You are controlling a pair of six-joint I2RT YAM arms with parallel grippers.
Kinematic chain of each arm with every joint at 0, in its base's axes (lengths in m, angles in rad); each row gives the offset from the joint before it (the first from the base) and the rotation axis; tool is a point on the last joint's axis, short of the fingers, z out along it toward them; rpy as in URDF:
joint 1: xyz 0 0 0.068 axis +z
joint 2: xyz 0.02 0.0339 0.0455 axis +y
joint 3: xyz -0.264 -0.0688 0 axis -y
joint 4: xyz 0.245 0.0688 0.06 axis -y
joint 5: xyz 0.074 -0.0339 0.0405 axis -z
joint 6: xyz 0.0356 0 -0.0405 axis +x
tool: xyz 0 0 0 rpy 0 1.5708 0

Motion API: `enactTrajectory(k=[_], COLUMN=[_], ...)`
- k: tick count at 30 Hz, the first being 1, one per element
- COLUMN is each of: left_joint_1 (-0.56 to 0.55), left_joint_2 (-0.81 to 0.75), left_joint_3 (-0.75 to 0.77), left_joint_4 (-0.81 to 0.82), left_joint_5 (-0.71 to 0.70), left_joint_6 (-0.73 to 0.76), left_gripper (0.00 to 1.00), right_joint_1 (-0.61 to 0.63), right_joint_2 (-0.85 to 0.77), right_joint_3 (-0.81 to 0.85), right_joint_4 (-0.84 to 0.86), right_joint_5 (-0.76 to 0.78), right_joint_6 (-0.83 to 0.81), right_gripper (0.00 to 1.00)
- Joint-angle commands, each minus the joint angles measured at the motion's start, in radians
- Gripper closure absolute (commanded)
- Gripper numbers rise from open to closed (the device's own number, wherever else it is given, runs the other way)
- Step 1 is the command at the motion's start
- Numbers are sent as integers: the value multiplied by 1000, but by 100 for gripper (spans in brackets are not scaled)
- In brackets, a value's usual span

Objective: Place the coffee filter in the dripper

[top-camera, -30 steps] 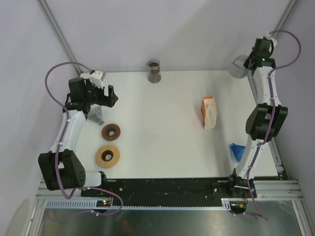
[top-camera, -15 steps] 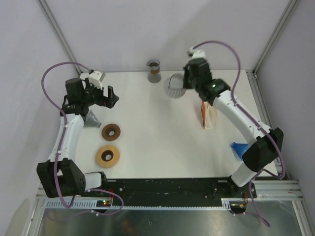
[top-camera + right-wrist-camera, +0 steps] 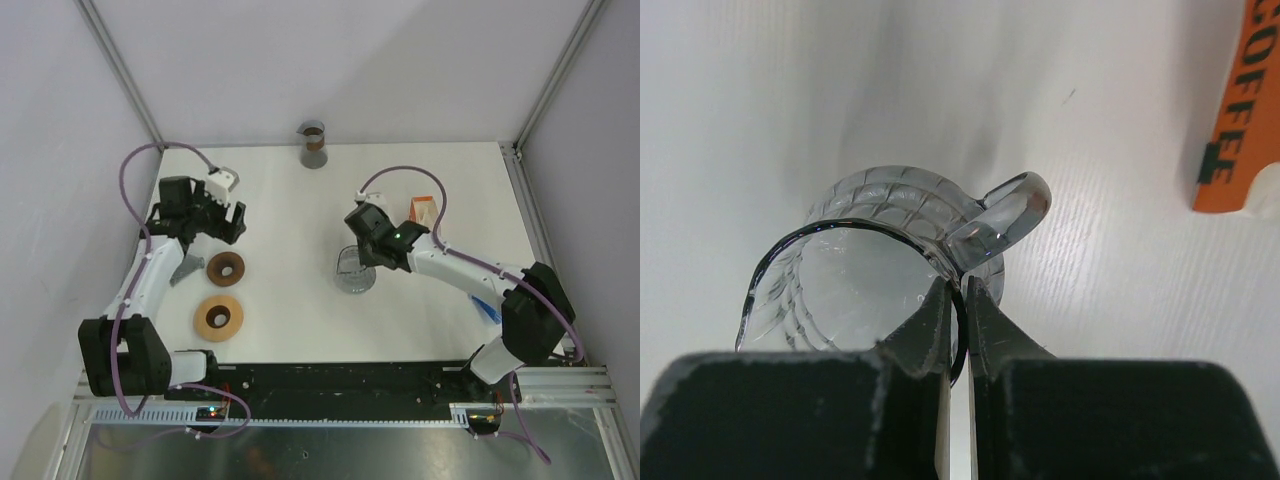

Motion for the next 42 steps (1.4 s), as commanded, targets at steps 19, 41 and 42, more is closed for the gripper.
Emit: enactTrajectory(k=[19, 41, 42], left_joint_1=[36, 44, 44], left_joint_2=[122, 359, 357], left_joint_3=[-148, -84, -86], left_joint_4=[-40, -26, -26], left_joint_5=[-228, -272, -256], left_joint_6=[294, 294, 292], left_gripper=[10, 40, 48], right_joint_1=[87, 98, 95], right_joint_2=[62, -131, -143], right_joint_3=[-100, -100, -101], right_joint_4=[147, 173, 173], right_joint_5=[21, -44, -42], right_joint_6=[99, 3, -1], right_gripper=[93, 48, 48])
